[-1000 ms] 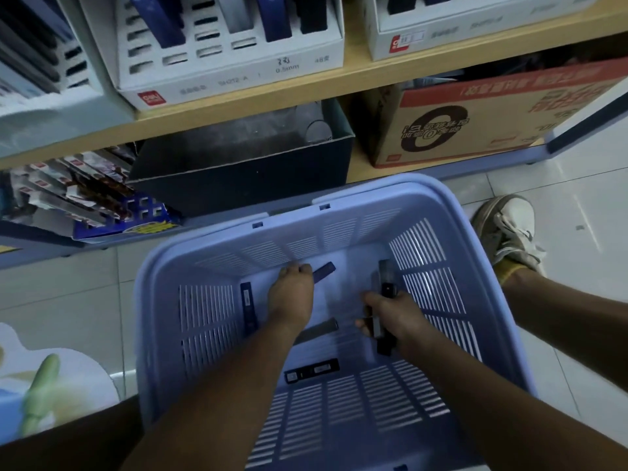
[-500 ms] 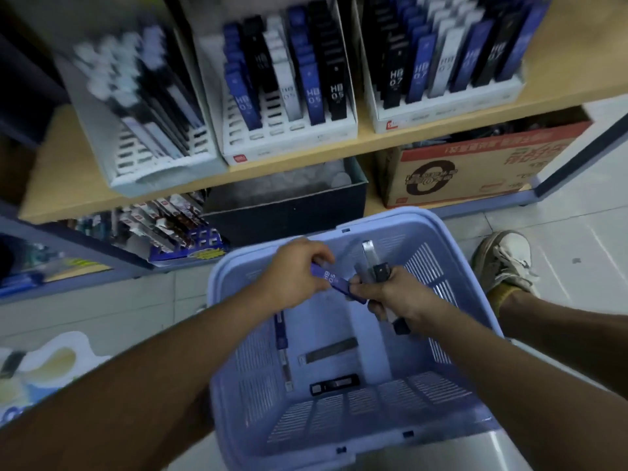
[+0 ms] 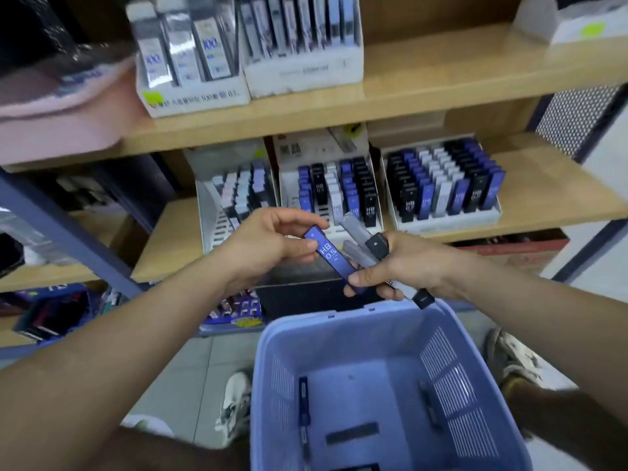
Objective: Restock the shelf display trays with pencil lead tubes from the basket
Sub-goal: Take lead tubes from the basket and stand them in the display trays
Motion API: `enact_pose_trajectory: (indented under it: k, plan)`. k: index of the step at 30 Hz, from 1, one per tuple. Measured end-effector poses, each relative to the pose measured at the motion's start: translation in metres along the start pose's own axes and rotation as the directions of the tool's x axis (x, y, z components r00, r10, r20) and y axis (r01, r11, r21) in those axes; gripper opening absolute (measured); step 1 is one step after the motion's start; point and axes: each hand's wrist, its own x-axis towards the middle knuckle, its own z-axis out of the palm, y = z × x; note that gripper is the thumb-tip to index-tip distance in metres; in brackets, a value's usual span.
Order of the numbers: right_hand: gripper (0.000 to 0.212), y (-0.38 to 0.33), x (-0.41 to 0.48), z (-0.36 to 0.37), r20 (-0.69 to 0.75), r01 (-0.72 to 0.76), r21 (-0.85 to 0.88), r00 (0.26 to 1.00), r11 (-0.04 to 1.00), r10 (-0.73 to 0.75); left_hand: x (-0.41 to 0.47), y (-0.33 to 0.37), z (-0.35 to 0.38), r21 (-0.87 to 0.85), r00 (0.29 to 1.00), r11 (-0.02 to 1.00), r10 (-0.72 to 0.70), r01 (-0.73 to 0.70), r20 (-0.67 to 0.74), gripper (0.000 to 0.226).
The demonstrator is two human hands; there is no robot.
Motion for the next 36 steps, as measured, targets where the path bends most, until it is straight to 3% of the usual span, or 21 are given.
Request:
enact_pose_trajectory:
  k: [4, 6, 11, 16, 21, 23, 25, 27, 30, 36]
  plan:
    - [0.007, -0.019, 0.006, -0.002, -0.001, 0.023, -0.004, 1.0, 1.0, -0.023, 0.001, 0.011, -0.015, -0.061, 0.998, 0.996, -0.06, 0.058, -0.018, 0.018]
    - [0.016, -0.015, 0.01, 0.0, -0.018, -0.005, 0.053, 1.0, 0.999, 0.006, 0.002, 0.009, -0.017, -0.028, 0.997, 0.997, -0.074, 0.073, -0.033, 0.011]
    - [0.024, -0.002, 0.025, 0.007, -0.034, -0.059, 0.157, 0.997, 0.986, 0.065, 0.008, -0.001, -0.025, 0.026, 0.995, 0.995, -0.091, 0.092, -0.048, 0.023]
    - [0.012, -0.004, 0.036, 0.015, -0.018, -0.051, 0.224, 0.998, 0.973, 0.057, 0.016, -0.003, -0.032, -0.106, 0.989, 0.988, -0.12, 0.111, -0.081, 0.025]
    - [0.02, -0.005, 0.048, 0.02, -0.067, -0.082, 0.283, 0.992, 0.956, 0.104, 0.023, -0.003, -0.04, -0.088, 0.99, 0.992, -0.101, 0.092, -0.102, 0.023]
    - [0.017, -0.003, 0.052, 0.019, -0.111, -0.12, 0.311, 0.981, 0.943, 0.161, 0.027, 0.0, -0.043, 0.03, 0.982, 0.998, -0.045, 0.051, -0.184, 0.021]
    - [0.013, 0.0, 0.055, 0.015, -0.16, -0.16, 0.327, 0.962, 0.931, 0.221, 0.035, 0.003, -0.047, 0.265, 0.953, 0.964, 0.065, 0.017, -0.296, 0.021]
    - [0.016, 0.002, 0.057, 0.011, -0.189, -0.172, 0.362, 0.949, 0.916, 0.253, 0.045, 0.007, -0.05, 0.515, 0.916, 0.857, 0.213, -0.009, -0.339, 0.019]
    - [0.016, 0.0, 0.058, 0.008, -0.186, -0.157, 0.418, 0.949, 0.895, 0.254, 0.062, 0.005, -0.048, 0.776, 0.906, 0.629, 0.354, -0.046, -0.234, 0.018]
    - [0.023, -0.001, 0.057, 0.008, -0.096, -0.154, 0.537, 0.966, 0.829, 0.241, 0.081, -0.021, -0.036, 0.861, 0.907, 0.5, 0.401, -0.098, -0.13, 0.023]
